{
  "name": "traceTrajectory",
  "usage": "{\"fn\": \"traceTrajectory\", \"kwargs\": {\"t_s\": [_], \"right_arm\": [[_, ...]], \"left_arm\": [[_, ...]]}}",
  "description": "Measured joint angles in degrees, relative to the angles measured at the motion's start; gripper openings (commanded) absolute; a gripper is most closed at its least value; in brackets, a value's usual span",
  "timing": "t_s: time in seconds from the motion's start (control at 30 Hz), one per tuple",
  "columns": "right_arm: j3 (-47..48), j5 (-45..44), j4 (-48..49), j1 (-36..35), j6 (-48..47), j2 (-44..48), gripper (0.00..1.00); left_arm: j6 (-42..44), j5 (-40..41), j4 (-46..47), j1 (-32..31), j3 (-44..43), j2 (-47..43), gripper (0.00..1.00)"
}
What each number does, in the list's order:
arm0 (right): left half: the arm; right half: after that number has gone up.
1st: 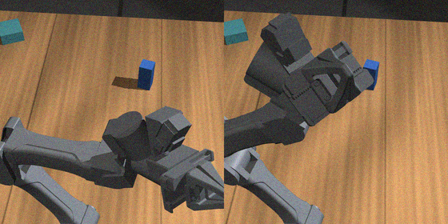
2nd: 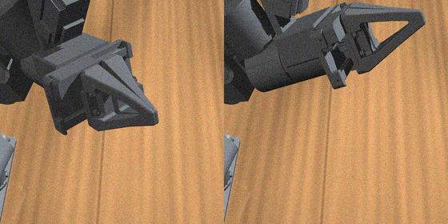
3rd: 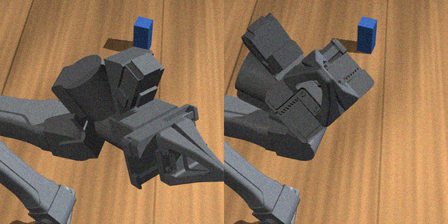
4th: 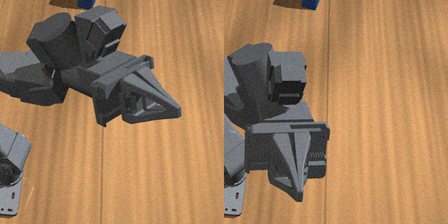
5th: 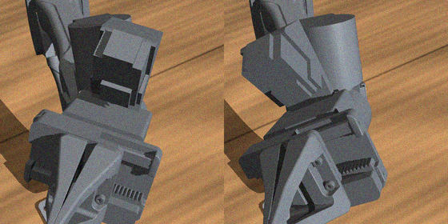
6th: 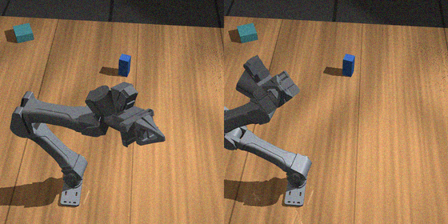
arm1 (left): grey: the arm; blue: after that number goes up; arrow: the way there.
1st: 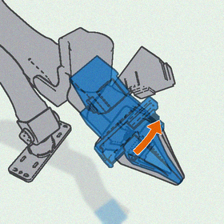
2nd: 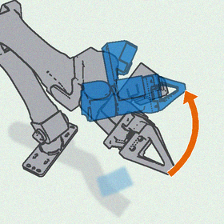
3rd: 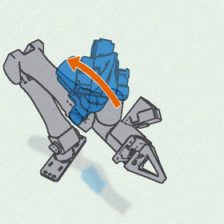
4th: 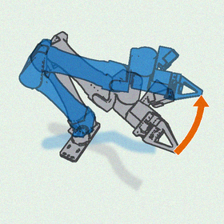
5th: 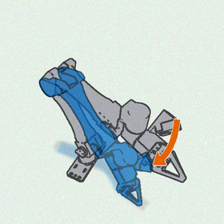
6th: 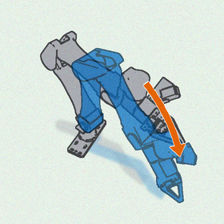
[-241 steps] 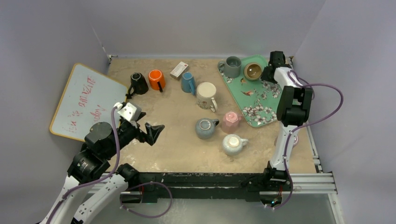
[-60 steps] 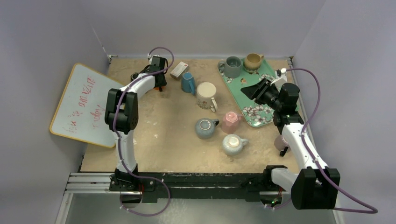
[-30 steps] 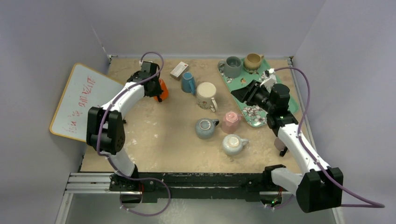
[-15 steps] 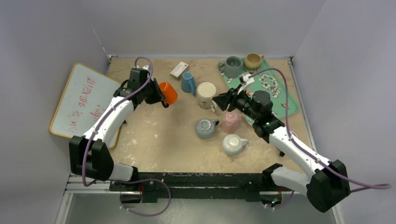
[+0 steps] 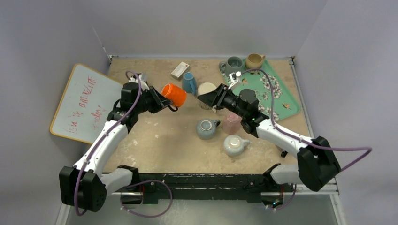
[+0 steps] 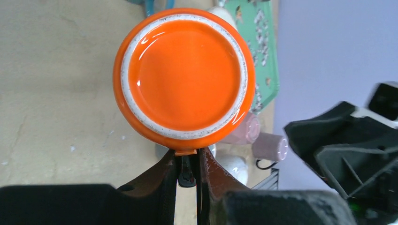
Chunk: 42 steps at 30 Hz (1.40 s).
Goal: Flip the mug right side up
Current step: Turn over the cup at the corner of the board.
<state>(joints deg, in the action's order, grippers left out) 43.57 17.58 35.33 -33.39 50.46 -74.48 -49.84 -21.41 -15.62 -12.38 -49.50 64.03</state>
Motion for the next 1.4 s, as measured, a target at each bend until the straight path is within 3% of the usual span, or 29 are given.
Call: {"fn": "traceTrajectory", "kwargs": {"t_s": [0.27, 0.57, 0.83, 1.03, 1.4], "right_arm": [[-0.1, -0.5, 10.2, -4.5, 20.5, -7.4, 0.56], [1.4, -0.5, 21.4, -7.2, 31.5, -17.2, 0.53], [3.9, -0.1, 29.9, -8.0, 35.1, -22.8, 0.52], [1.2, -1.7, 31.3, -8.2, 35.2, -19.8, 0.58], [0.9, -3.0, 34.7, -8.4, 36.4, -16.9, 0.58]], "left_arm": [[-8.3, -1.3, 9.8, 0.0, 3.5, -4.8, 0.00], [-14.8, -3.0, 18.2, 0.0, 4.4, -7.4, 0.00], [-18.4, -4.2, 23.3, 0.3, 6.4, -10.4, 0.00], [-19.5, -4.5, 26.5, 0.3, 7.3, -11.0, 0.00], [-24.4, -4.6, 32.4, 0.3, 12.0, -10.3, 0.00]]}}
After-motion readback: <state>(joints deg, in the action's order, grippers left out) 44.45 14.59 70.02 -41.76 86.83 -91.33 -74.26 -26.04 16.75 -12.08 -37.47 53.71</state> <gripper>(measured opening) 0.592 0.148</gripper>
